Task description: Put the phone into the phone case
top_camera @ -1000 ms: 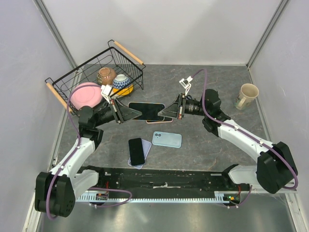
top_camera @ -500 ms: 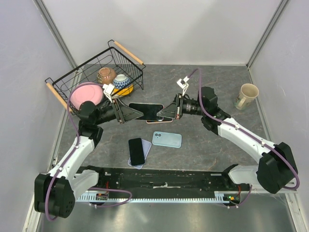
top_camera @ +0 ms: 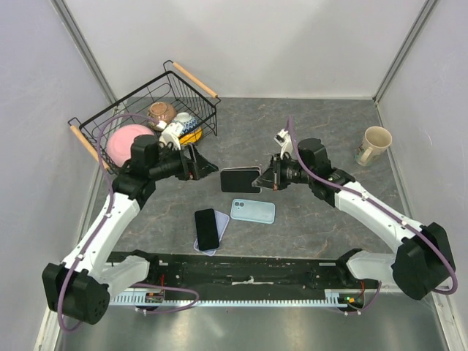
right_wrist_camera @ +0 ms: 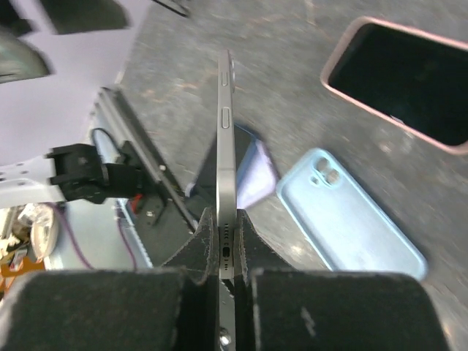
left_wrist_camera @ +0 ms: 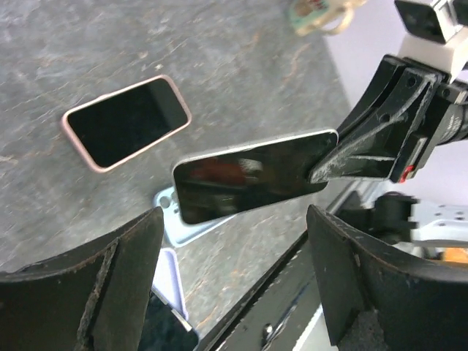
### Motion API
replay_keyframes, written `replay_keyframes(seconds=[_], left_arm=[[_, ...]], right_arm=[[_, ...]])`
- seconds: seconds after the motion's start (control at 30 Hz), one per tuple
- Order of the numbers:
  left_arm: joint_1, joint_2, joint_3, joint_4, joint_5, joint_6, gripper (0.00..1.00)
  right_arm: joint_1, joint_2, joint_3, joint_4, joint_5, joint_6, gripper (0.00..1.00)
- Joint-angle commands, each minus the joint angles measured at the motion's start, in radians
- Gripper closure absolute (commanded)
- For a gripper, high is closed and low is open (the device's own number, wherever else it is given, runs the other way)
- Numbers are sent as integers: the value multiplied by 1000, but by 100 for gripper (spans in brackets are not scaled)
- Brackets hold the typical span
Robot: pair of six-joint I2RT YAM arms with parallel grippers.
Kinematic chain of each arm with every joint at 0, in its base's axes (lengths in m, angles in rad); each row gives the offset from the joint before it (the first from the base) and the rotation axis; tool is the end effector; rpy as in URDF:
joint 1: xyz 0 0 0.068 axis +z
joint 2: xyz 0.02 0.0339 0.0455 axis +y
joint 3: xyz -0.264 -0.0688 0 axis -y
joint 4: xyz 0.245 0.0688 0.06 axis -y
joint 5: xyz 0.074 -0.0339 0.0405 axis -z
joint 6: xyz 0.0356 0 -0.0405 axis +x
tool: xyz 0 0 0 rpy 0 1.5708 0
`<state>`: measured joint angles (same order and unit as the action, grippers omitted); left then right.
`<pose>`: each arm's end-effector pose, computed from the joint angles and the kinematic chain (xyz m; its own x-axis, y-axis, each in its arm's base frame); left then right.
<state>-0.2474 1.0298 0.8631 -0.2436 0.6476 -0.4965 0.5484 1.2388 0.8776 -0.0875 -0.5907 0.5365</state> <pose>0.2172 -0.0770 0.3175 -0.6886 -0.2179 -0.6916 0.4591 0.6073 -0.6484 0.2266 0.1617 0.2877 -0.7584 0.0342 -0.6509 -0.5510 0.4999 0.6682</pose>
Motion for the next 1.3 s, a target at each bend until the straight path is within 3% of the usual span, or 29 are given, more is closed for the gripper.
replay_keyframes(seconds=[0.0, 0.27, 0.57, 0.87, 1.07, 1.27], left_arm=[[-119, 38, 86, -220, -261, 187, 15], [-363, 206, 163, -247, -512, 202, 19], [-500, 421, 254, -183, -540, 174, 22], [-510, 493, 278, -183, -569, 177, 22], [-497, 463, 212, -188, -592, 154, 22], [-449, 408, 140, -166, -526, 134, 22]], right_arm=[[-68, -36, -31, -89, 57, -87, 100], [-275, -64, -107, -143, -86, -118, 100], [-410, -144, -172, -161, -144, -95, 100], [-421, -134, -152, -169, -175, -83, 100], [-420, -102, -135, -146, -221, -55, 100], [-391, -62, -138, -69, -250, 13, 100]])
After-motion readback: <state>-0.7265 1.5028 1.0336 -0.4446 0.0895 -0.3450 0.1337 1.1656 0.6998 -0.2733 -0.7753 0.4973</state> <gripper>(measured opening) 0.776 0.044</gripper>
